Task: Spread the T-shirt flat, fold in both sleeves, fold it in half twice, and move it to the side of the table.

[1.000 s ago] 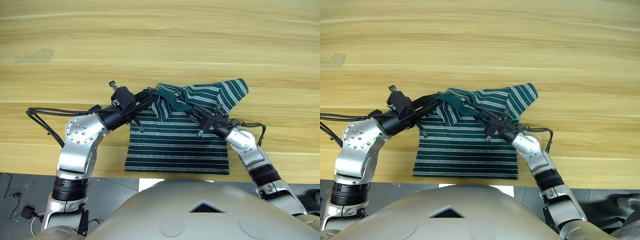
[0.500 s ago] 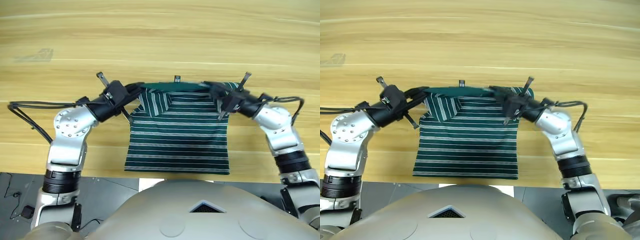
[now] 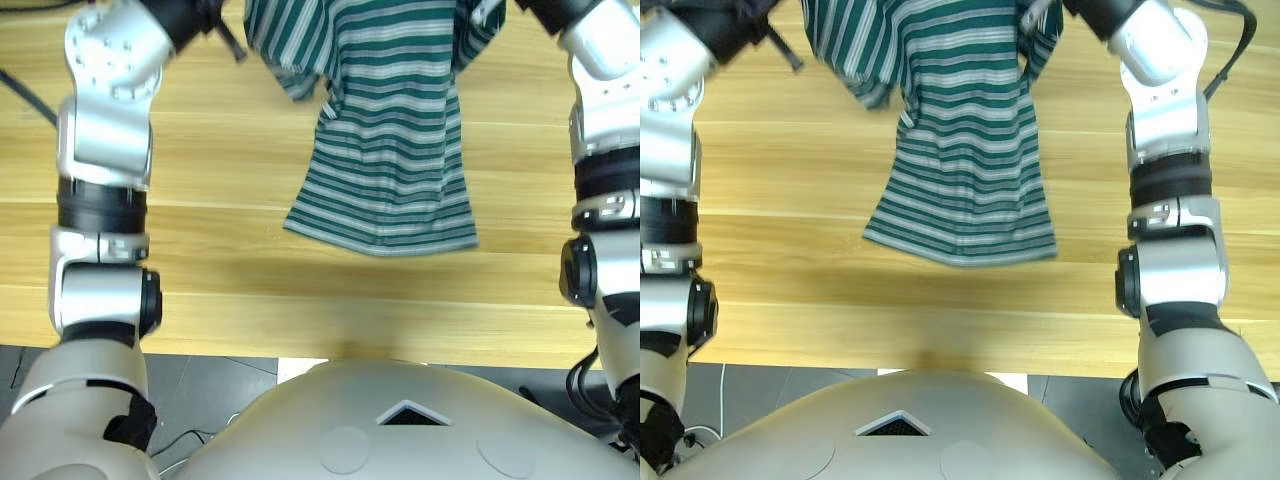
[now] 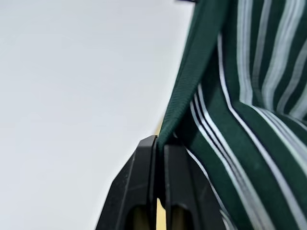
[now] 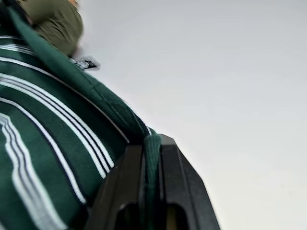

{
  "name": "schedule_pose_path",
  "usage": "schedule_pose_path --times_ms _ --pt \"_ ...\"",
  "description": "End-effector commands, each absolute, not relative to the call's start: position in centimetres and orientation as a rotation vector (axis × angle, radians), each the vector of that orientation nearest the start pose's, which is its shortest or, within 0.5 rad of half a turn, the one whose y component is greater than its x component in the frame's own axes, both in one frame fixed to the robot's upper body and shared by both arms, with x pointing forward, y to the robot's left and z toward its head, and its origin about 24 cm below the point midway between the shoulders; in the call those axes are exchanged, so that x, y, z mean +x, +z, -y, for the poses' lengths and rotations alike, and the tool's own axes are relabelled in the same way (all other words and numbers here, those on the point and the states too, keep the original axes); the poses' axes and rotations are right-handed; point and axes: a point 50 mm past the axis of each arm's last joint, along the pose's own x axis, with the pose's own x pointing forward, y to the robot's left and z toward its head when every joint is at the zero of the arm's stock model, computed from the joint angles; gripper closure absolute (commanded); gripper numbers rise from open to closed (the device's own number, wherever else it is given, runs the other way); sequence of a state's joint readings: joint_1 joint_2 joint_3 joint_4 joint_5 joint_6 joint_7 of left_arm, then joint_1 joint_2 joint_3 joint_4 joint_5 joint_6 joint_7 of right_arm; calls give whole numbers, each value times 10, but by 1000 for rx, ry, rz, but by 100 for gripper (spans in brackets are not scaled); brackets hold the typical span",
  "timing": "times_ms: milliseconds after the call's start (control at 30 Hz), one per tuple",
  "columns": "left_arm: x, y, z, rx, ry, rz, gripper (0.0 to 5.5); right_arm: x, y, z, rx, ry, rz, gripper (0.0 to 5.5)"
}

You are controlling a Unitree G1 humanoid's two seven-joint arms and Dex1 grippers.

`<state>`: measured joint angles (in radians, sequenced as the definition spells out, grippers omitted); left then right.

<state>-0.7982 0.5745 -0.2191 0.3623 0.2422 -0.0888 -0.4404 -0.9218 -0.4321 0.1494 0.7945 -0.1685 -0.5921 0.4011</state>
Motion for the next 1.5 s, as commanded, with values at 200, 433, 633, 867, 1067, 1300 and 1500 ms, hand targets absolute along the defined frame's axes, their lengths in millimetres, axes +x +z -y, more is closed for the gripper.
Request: schedule_pose_path --times_ms 200,433,633,867,1067,1300,1500 --pt "403 334 -177 1271 -12 560 548 402 296 192 -840 123 667 544" --pt "374 255 -187 1363 -356 524 548 385 241 195 -958 355 652 544" --pt "309 156 -196 1356 -767 299 548 342 146 202 -974 659 445 544" --pt "261 148 -210 1440 -846 219 548 298 127 210 -925 909 278 544" --pt "197 119 -183 1480 -1143 146 548 230 86 184 -904 1308 48 544" --pt "143 80 -172 1405 -1462 -62 450 187 59 168 -835 1534 -140 544" --pt "126 82 -174 1364 -1524 -128 371 180 55 174 -808 1555 -221 544"
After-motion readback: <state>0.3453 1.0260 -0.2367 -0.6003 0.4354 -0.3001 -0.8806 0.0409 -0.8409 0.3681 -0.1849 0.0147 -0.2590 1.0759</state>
